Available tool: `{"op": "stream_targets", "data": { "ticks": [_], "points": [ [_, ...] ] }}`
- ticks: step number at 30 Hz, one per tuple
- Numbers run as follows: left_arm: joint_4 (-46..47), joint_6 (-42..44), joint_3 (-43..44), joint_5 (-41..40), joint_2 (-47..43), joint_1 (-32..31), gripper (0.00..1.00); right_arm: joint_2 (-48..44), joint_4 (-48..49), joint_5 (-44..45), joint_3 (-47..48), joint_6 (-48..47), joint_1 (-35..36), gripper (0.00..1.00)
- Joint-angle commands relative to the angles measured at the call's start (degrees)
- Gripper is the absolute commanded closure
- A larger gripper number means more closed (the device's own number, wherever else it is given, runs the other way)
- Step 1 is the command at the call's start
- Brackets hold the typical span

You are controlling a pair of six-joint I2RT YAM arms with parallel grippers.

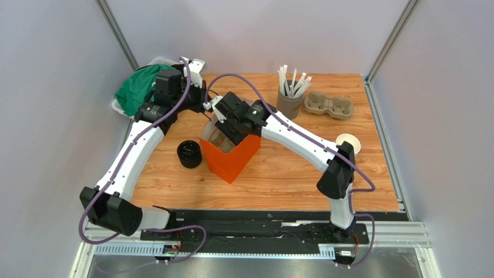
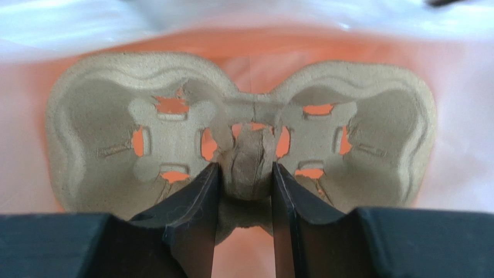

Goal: Pack the takeout coffee

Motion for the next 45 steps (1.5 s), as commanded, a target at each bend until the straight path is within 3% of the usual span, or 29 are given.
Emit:
{"op": "stream_targets", "data": {
  "ticks": [1, 29, 45],
  "points": [
    [2.49, -0.60, 1.66, 0.16, -3.23, 0.30, 0.86, -0.78, -1.32, 0.06, 2.69, 0.70, 0.12, 0.73],
    [5.39, -0.86, 2.54, -2.83, -0.07, 0.30, 0.98, 3.87, -9.14, -1.78, 3.12, -3.34, 0.04, 0.74],
    [8.73, -0.16, 2.01, -11.52, 0.99, 0.30, 1.00, 5.99, -11.17, -3.90, 3.65, -3.87, 0.12, 0.74]
  ]
}}
